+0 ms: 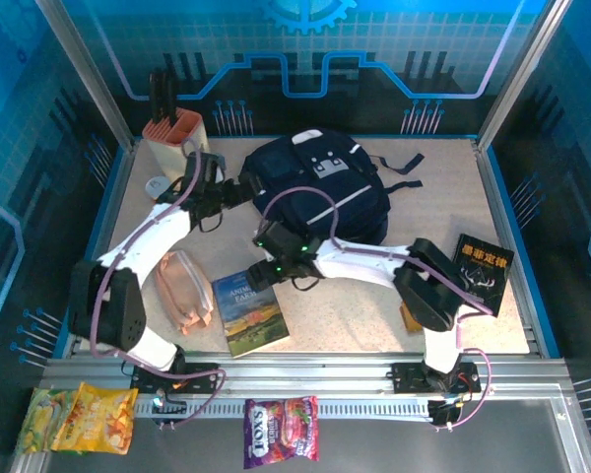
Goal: Pack the student bag
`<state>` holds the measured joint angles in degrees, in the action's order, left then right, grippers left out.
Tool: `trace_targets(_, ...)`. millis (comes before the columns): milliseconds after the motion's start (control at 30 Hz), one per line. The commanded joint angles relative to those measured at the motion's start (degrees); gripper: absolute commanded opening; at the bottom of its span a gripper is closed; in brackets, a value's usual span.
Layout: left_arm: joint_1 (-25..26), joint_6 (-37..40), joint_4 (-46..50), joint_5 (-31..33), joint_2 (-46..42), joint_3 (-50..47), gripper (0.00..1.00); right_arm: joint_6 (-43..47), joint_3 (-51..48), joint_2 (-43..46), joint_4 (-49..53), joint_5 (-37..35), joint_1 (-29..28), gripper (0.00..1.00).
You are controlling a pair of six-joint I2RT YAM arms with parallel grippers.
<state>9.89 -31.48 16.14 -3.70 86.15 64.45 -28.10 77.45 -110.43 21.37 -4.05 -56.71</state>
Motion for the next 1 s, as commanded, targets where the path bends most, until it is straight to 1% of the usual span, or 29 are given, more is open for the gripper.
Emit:
trace_targets(0, -2.5, -2.4, 0.0, 0.9, -4.1, -3.8, 0.99, 3.3, 4.9, -4.5, 7.4, -1.6, -1.4, 0.86)
trace_targets(167, -5.3, -3.8, 0.2, -0.2, -8.1, -7.2, 0.99, 5.9, 11.8, -11.1, 14.7, -5.5, -2.8, 0.83)
trace_targets(233, -5.8, -4.1, 0.3, -0.3, -9.0, -8.2, 0.99, 7.0, 15.0, -13.8, 18.3, -9.3, -3.7, 0.82)
trace_targets(333, -6.1, -4.8, 0.6, -0.8, -9.5, -9.1, 0.99, 5.7, 18.2, -16.8, 23.2, -14.8, -3.6, 0.82)
trace_targets(400, -6.2, -5.2, 0.7, -1.7, -9.7, -9.6, 0.99, 4.1, 18.4, -17.4, 23.8, -16.8, -2.6, 0.8)
trace_targets(567, -6.2, -6.1, 1.4, -2.9, -9.8, -11.2, 0.99, 2.6, 18.8, -17.9, 20.6, -16.6, 1.1, 0.76)
trace_targets(733, -6.2, -6.0, 2.9, -4.7, -10.6, -13.3, 0.99, 4.1, 24.0, -20.0, 20.0, -15.9, 3.4, 0.76)
trace_targets(833, -6.2, -5.4, 4.1, -7.0, -11.0, -14.7, 0.99, 5.2, 23.7, -17.8, 17.4, -11.9, 3.9, 0.76)
trace_targets(967, -6.1, -6.3, 3.7, -9.8, -11.8, -18.7, 0.99, 2.8, 18.1, -11.3, 12.8, -6.5, 4.1, 0.76)
